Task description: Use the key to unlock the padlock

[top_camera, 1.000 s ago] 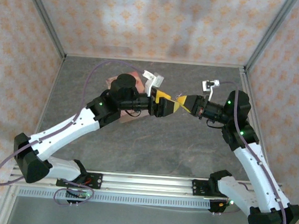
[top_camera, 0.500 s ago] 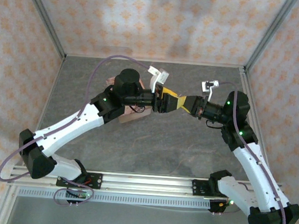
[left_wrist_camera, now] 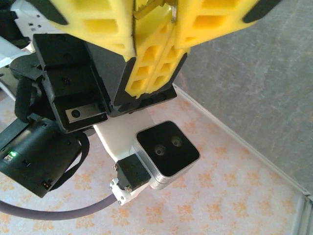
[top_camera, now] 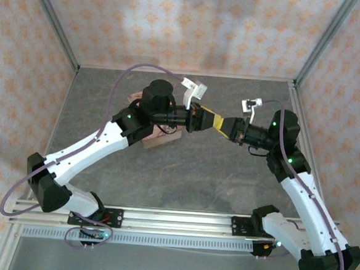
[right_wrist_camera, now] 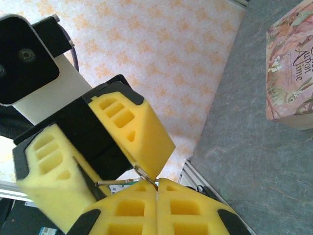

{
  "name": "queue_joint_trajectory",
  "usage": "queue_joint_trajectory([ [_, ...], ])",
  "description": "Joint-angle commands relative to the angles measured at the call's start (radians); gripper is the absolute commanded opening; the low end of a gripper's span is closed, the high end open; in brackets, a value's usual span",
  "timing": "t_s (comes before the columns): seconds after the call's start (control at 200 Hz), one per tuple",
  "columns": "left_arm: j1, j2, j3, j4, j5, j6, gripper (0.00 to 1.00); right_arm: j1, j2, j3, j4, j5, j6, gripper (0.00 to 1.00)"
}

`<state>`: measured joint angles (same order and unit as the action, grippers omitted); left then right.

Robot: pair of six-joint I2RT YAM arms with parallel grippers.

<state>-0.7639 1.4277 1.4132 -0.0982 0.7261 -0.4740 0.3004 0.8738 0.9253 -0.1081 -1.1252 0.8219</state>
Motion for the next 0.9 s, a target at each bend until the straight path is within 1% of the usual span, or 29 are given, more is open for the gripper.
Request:
queue_joint_trajectory([
  [0.0, -0.013, 0.004, 0.026, -0.018, -0.004, 0.012, 0.19, 0.006, -0.009, 0.018, -0.004, -0.02, -0.04, 0.0],
  [0.04, -0.014, -0.001, 0.026, -0.027, -0.014, 0.017, 0.19, 0.005, -0.009, 0.021, -0.01, -0.018, -0.044, 0.0],
  [0.08, -0.013, -0.004, 0.025, -0.035, -0.017, 0.024, 0.14, 0.006, -0.009, 0.024, -0.01, -0.019, -0.046, 0.0],
  [0.115, -0.013, -0.006, 0.026, -0.044, -0.024, 0.03, 0.12, 0.006, -0.007, 0.024, -0.009, -0.017, -0.046, 0.0],
  [0.19, -0.013, -0.012, 0.024, -0.063, -0.044, 0.039, 0.11, 0.005, -0.006, 0.023, -0.009, -0.015, -0.045, 0.0],
  [0.26, -0.012, -0.019, 0.023, -0.081, -0.066, 0.052, 0.0, 0.006, -0.007, 0.021, -0.01, -0.014, -0.048, 0.0],
  [0.445, -0.012, -0.046, 0.014, -0.112, -0.128, 0.071, 0.0, 0.006, -0.014, 0.017, -0.058, -0.004, -0.099, 0.0],
  [0.47, -0.012, -0.05, 0.013, -0.113, -0.131, 0.076, 0.0, 0.006, -0.02, 0.013, -0.063, -0.006, -0.112, 0.04],
  [0.51, -0.011, -0.056, 0.01, -0.119, -0.14, 0.08, 0.0, 0.006, -0.027, 0.008, -0.079, -0.01, -0.139, 0.13],
  [0.53, -0.011, -0.058, 0.01, -0.123, -0.146, 0.084, 0.0, 0.006, -0.032, 0.007, -0.1, -0.004, -0.158, 0.2],
  [0.575, -0.011, -0.065, 0.01, -0.131, -0.155, 0.091, 0.0, 0.005, -0.051, 0.01, -0.168, 0.029, -0.224, 0.38],
  [0.595, -0.011, -0.067, 0.009, -0.133, -0.157, 0.093, 0.0, 0.005, -0.06, 0.01, -0.196, 0.051, -0.252, 0.44],
  [0.62, -0.011, -0.068, 0.009, -0.135, -0.156, 0.094, 0.0, 0.005, -0.07, 0.008, -0.217, 0.081, -0.271, 0.49],
  [0.646, -0.011, -0.07, 0.009, -0.138, -0.156, 0.096, 0.0, 0.005, -0.085, -0.002, -0.221, 0.105, -0.28, 0.51],
  [0.721, -0.011, -0.069, 0.012, -0.142, -0.146, 0.098, 0.0, 0.005, -0.116, -0.041, -0.157, 0.13, -0.248, 0.51],
  [0.826, -0.011, -0.069, 0.012, -0.133, -0.135, 0.081, 0.0, 0.004, -0.141, -0.096, 0.004, 0.126, -0.158, 0.43],
  [0.896, -0.011, -0.07, 0.005, -0.113, -0.131, 0.058, 0.0, 0.005, -0.161, -0.144, 0.149, 0.127, -0.097, 0.38],
])
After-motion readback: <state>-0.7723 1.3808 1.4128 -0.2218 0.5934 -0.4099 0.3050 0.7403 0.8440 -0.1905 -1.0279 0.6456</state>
